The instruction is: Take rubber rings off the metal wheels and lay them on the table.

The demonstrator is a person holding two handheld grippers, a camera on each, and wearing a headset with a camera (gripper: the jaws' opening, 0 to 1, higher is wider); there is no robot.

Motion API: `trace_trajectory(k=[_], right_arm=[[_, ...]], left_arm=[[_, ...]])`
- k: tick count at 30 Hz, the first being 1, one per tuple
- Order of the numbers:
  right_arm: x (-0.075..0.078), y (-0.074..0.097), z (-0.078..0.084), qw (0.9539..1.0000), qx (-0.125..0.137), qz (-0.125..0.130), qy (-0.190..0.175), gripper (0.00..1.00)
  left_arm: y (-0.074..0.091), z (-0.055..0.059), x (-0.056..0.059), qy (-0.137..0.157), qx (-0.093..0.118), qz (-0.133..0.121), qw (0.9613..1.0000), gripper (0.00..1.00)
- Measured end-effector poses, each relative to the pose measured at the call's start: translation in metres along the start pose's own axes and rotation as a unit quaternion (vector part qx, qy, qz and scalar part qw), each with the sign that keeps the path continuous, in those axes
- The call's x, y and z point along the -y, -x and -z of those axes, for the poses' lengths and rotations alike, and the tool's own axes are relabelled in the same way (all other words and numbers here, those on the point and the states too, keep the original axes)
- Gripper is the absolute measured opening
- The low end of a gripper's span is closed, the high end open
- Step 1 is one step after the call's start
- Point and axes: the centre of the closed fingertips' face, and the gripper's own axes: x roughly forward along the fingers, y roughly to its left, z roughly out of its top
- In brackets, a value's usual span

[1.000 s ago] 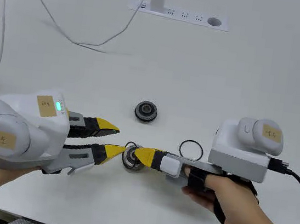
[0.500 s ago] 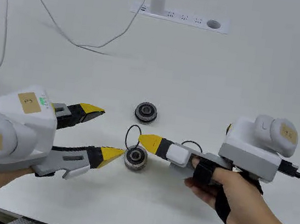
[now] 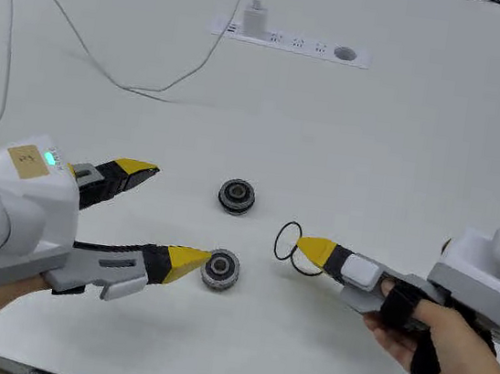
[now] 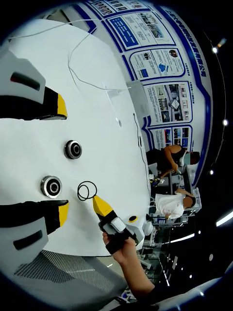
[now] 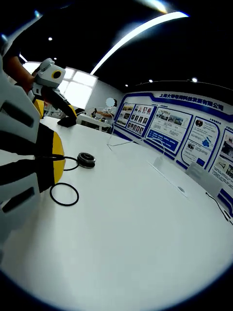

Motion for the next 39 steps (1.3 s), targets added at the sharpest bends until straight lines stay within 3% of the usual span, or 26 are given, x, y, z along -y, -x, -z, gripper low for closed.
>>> trace_trajectory(k=[6, 13, 21, 30, 35, 37, 39], right_arm=[[0.016, 0.010, -0.001, 0.9992, 0.020, 0.023, -0.026, 0.01], [0.027, 0.011, -0.001, 0.9982, 0.028, 0.046, -0.025, 0.02], [0.041, 0.013, -0.004, 0.9946, 0.030, 0.099, 0.009, 0.02], [0.038, 0.016, -0.007, 0.9918, 0.022, 0.109, 0.063, 0.14], [0.035, 0.015, -0.010, 0.9837, 0.003, 0.109, 0.143, 0.18], [0.034, 0.014, -0.011, 0.9779, -0.006, 0.108, 0.179, 0.20], [0.035, 0.013, -0.012, 0.9672, -0.018, 0.115, 0.226, 0.23]], left_arm=[[0.002, -0.003, 0.002, 0.005, 0.005, 0.000, 1.0000, 0.73], [0.005, -0.001, 0.000, 0.005, -0.001, -0.005, 1.0000, 0.74], [0.009, -0.001, -0.001, 0.008, 0.000, -0.008, 0.9999, 0.74], [0.007, -0.002, 0.000, 0.008, -0.001, -0.003, 1.0000, 0.74], [0.004, -0.004, 0.001, 0.004, -0.002, 0.000, 1.0000, 0.73], [0.002, -0.005, 0.000, 0.002, -0.004, 0.002, 1.0000, 0.73], [0.001, -0.006, -0.001, 0.000, -0.004, 0.004, 1.0000, 0.73]])
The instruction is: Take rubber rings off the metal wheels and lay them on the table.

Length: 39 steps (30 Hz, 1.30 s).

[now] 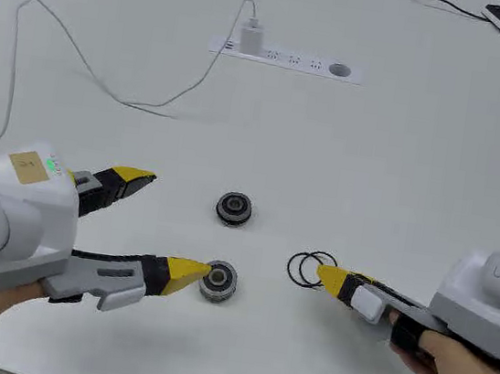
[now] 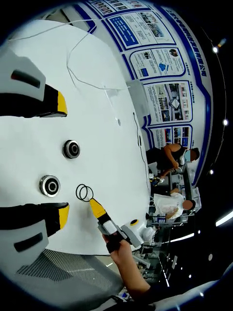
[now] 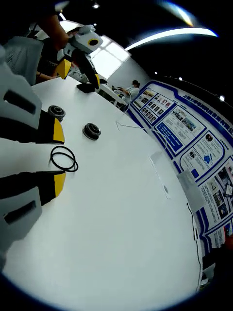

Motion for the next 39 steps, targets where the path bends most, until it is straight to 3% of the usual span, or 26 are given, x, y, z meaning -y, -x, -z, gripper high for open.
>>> trace_trajectory(k=[2, 5, 7, 14, 18, 21, 25, 31, 33, 39], right_arm=[[-0.003, -0.001, 0.002, 0.9985, -0.013, -0.003, 0.053, 0.24], [-0.007, -0.004, 0.008, 0.9978, -0.031, -0.010, 0.058, 0.27], [-0.006, -0.004, 0.010, 0.9964, -0.040, -0.002, 0.075, 0.29], [-0.005, -0.001, 0.007, 0.9957, -0.032, -0.002, 0.087, 0.34], [-0.009, 0.002, -0.003, 0.9992, 0.000, -0.015, 0.038, 0.34], [-0.010, 0.005, -0.008, 0.9985, 0.009, -0.017, 0.052, 0.33], [-0.014, 0.005, -0.013, 0.9991, 0.019, -0.025, 0.027, 0.33], [-0.022, 0.002, -0.016, 0.9991, 0.023, -0.035, 0.009, 0.33], [-0.026, 0.000, -0.015, 0.9991, 0.019, -0.032, 0.023, 0.33], [-0.036, -0.009, -0.017, 0.9984, 0.012, -0.052, 0.018, 0.33]], left_arm=[[-0.002, -0.001, -0.001, -0.003, -0.001, 0.002, 1.0000, 0.73], [-0.005, -0.002, -0.003, -0.004, -0.001, 0.005, 1.0000, 0.73], [-0.006, -0.003, -0.003, -0.005, 0.000, 0.007, 1.0000, 0.73], [-0.010, -0.003, -0.001, -0.005, -0.002, 0.013, 0.9999, 0.72], [-0.013, -0.001, -0.001, -0.007, -0.005, 0.017, 0.9998, 0.72], [-0.017, -0.001, -0.004, -0.013, -0.009, 0.013, 0.9998, 0.72], [-0.026, -0.003, -0.011, -0.019, -0.012, 0.013, 0.9997, 0.67], [-0.043, -0.010, -0.025, -0.041, -0.011, 0.007, 0.9991, 0.52], [-0.050, -0.011, -0.026, -0.041, -0.011, 0.013, 0.9990, 0.51], [-0.070, -0.003, -0.030, -0.058, -0.029, 0.035, 0.9973, 0.45]])
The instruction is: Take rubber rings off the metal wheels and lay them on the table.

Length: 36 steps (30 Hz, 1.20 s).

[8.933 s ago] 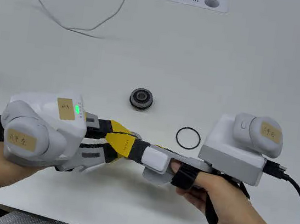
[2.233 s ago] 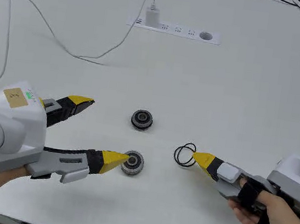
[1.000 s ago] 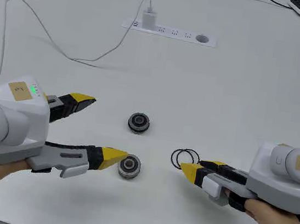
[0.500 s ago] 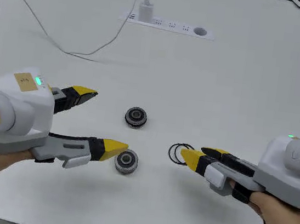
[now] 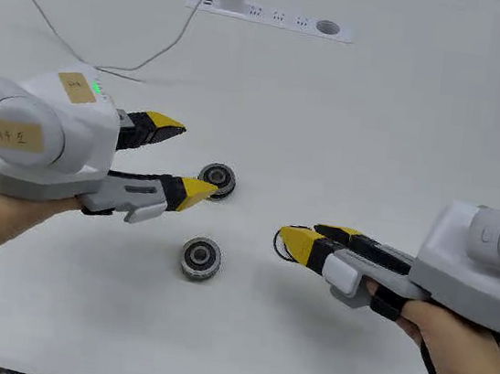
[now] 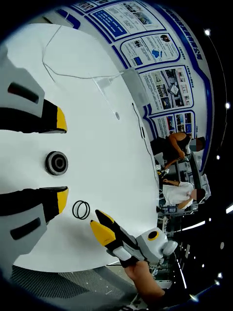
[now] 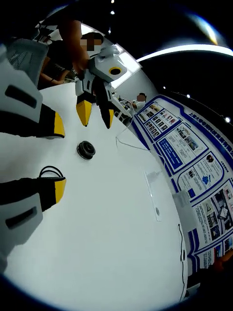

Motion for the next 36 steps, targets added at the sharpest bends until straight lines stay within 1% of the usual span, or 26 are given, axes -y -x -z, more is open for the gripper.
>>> trace_trajectory(k=[3, 7, 11, 16, 22, 25, 29, 31, 35, 36], right_arm=[[-0.002, -0.004, -0.004, 1.0000, 0.002, -0.006, -0.005, 0.34], [-0.004, -0.007, -0.006, 0.9999, 0.003, -0.010, -0.009, 0.34], [-0.006, -0.010, -0.006, 0.9998, -0.002, -0.014, -0.012, 0.32], [-0.005, -0.012, -0.006, 0.9998, -0.002, -0.014, -0.014, 0.32], [-0.006, -0.014, -0.006, 0.9996, -0.001, -0.017, -0.022, 0.32], [-0.007, -0.015, -0.008, 0.9995, 0.002, -0.019, -0.026, 0.32], [-0.006, -0.016, -0.008, 0.9994, 0.002, -0.018, -0.028, 0.31], [-0.007, -0.016, -0.009, 0.9992, 0.004, -0.020, -0.034, 0.31], [-0.008, -0.017, -0.009, 0.9992, 0.004, -0.021, -0.035, 0.31], [-0.007, -0.017, -0.009, 0.9992, 0.004, -0.022, -0.034, 0.31]], left_arm=[[-0.008, 0.004, -0.001, 0.001, -0.006, 0.005, 1.0000, 0.42], [-0.018, 0.009, 0.000, 0.001, -0.014, 0.016, 0.9998, 0.39], [-0.027, 0.013, 0.000, -0.001, -0.022, 0.022, 0.9995, 0.37], [-0.033, 0.015, 0.002, 0.001, -0.023, 0.032, 0.9992, 0.27], [-0.036, 0.019, 0.007, 0.003, -0.029, 0.045, 0.9985, 0.22], [-0.036, 0.019, 0.009, 0.010, -0.029, 0.050, 0.9983, 0.19], [-0.036, 0.023, 0.009, 0.011, -0.035, 0.051, 0.9980, 0.18], [-0.036, 0.024, 0.009, 0.014, -0.037, 0.052, 0.9979, 0.18], [-0.036, 0.025, 0.009, 0.018, -0.037, 0.054, 0.9977, 0.17], [-0.035, 0.026, 0.008, 0.016, -0.041, 0.054, 0.9976, 0.16]])
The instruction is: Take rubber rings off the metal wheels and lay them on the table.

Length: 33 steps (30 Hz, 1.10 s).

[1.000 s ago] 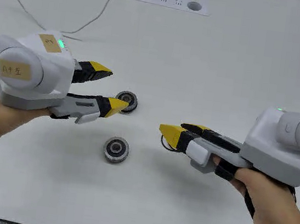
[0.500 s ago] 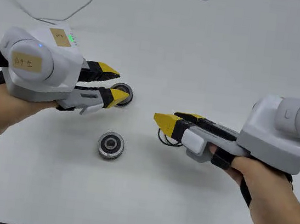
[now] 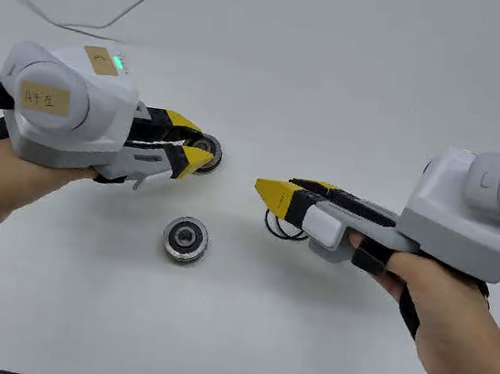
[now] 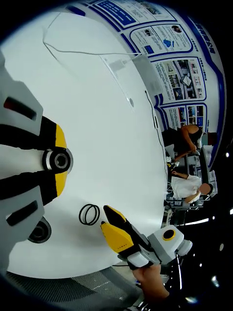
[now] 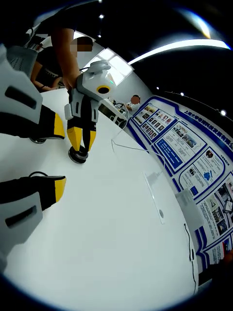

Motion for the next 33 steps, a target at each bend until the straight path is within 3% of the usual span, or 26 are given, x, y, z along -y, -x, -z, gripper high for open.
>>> trace_trajectory(k=[7, 20, 33], right_arm=[[0.001, -0.002, -0.004, 0.9999, 0.004, -0.004, -0.009, 0.31], [-0.003, -0.012, -0.011, 0.9996, 0.005, -0.018, -0.022, 0.32], [-0.017, -0.043, -0.015, 0.9961, -0.002, -0.058, -0.067, 0.47]], left_arm=[[-0.001, 0.000, 0.002, 0.001, 0.003, 0.009, 1.0000, 0.14], [-0.001, 0.000, 0.002, -0.030, -0.002, 0.014, 0.9995, 0.14], [-0.002, 0.001, 0.001, -0.041, -0.007, 0.021, 0.9989, 0.13]])
